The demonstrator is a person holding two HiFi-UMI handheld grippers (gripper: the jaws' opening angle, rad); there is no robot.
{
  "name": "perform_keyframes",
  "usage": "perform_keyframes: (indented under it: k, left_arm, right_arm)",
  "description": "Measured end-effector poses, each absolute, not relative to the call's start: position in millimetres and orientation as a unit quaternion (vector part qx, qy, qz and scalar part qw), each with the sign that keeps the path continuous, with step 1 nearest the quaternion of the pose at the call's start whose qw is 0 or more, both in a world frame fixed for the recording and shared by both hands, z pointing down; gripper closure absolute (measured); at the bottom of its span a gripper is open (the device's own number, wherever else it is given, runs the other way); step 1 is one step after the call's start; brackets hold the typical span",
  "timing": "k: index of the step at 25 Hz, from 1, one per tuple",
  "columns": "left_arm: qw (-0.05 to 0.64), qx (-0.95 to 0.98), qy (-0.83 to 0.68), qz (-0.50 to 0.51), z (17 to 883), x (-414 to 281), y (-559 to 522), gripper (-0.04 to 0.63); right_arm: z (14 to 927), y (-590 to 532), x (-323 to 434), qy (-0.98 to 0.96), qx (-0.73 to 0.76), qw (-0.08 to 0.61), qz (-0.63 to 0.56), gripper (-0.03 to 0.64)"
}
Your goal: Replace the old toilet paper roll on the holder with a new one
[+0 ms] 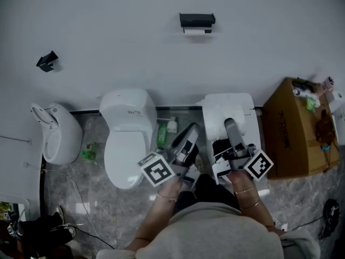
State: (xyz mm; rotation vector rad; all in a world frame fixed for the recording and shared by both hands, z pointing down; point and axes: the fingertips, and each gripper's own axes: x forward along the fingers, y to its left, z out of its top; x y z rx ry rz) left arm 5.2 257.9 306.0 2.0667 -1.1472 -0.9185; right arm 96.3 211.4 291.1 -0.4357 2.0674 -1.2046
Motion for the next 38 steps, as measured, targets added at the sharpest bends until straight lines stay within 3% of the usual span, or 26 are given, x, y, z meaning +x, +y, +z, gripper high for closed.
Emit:
perform_keyframes:
  k: [17,24,38]
  left_arm:
    - [0.279,0.79,-0.425,-0.342,293,-43,46,0.574]
    - [0.315,0.784,-0.426,-0.323,311,-39,-38,0.574]
    - [0.323,0.782,-0.401,-0.352,309,-40,-54,0.574]
  right_arm:
    - [281,-5,46,0.811,-0.163,0.34,-0.448,0.176]
    - [294,-82,45,0.792,-0.181,0.344,-0.47,0.176]
    - [296,-87,52,0.79,-0.186,0.364,-0.457,0.176]
